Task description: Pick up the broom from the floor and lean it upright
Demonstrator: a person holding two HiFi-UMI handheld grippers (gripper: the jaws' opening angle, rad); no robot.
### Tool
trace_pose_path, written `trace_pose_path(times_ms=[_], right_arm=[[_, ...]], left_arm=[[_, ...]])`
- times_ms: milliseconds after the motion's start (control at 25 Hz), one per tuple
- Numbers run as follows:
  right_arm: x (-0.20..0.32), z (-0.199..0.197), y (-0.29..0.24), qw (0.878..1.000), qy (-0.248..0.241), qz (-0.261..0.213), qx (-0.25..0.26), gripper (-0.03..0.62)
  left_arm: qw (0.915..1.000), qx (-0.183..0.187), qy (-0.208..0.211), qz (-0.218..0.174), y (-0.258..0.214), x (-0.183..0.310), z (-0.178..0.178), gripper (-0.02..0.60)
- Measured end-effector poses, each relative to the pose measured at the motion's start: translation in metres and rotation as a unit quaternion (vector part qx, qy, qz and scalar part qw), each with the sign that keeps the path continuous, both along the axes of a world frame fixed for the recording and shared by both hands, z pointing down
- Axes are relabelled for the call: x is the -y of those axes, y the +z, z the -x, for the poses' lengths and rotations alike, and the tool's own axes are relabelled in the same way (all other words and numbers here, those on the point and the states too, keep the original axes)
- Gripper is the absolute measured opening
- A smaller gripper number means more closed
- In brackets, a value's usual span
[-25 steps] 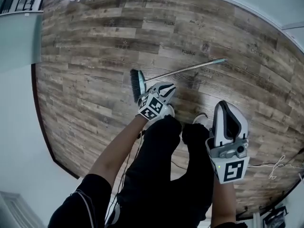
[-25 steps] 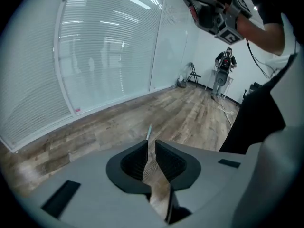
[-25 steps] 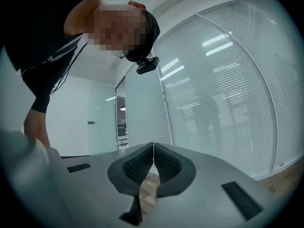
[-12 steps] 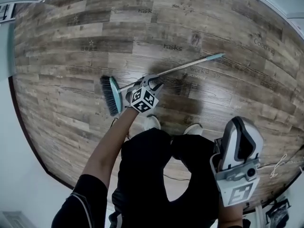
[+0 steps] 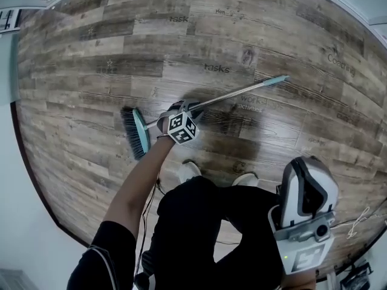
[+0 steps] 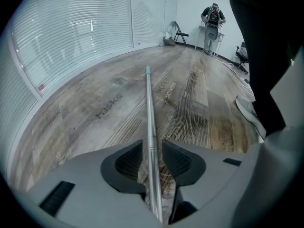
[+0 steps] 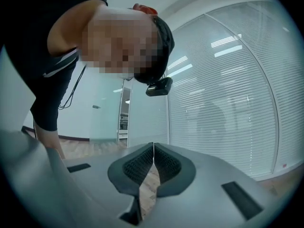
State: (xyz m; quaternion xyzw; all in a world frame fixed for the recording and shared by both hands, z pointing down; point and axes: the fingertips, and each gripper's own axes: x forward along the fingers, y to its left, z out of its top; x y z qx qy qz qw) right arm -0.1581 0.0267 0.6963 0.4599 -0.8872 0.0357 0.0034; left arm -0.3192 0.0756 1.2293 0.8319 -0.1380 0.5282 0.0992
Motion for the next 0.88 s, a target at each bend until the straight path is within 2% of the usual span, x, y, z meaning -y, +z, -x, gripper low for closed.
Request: trace_pose_path(times_ms=[240,440,520,600,720,880], right_arm=[[0.001,-0.001,0.017,1.0,-0.01,-0.001,-0.014,0.02],[0.003,-0.003,0.032,0.999,-0.02,-0.004,-0.029,0.02],[0.003,-0.004,0.038,0.999,-0.024,-0.005,-0.034,0.02],[0.004,-0.004,0.044,0.999,-0.027,-0.003,-0.036,0.02],[0.002,-0.002,0.052,0.999,-0.025,0.01,-0.025,0.02],[-0.005,0.001,0.049,1.0,0.007,0.02,-0.001,0.02]], left_arm=[[0.999,0.032,0.031,0.01,0.021,-0.008,-0.002,0.135],[0.9978,0.043,0.007,0.051,0.032,-0.003,-0.004,0.133],[0.9964,0.042,-0.012,0.072,0.028,-0.004,-0.003,0.097],[0.9955,0.042,-0.026,0.081,0.015,-0.001,-0.003,0.093],[0.9965,0.031,-0.028,0.072,-0.021,0.002,-0.004,0.092],[0.9986,0.015,-0.036,0.035,-0.094,0.009,0.001,0.092]])
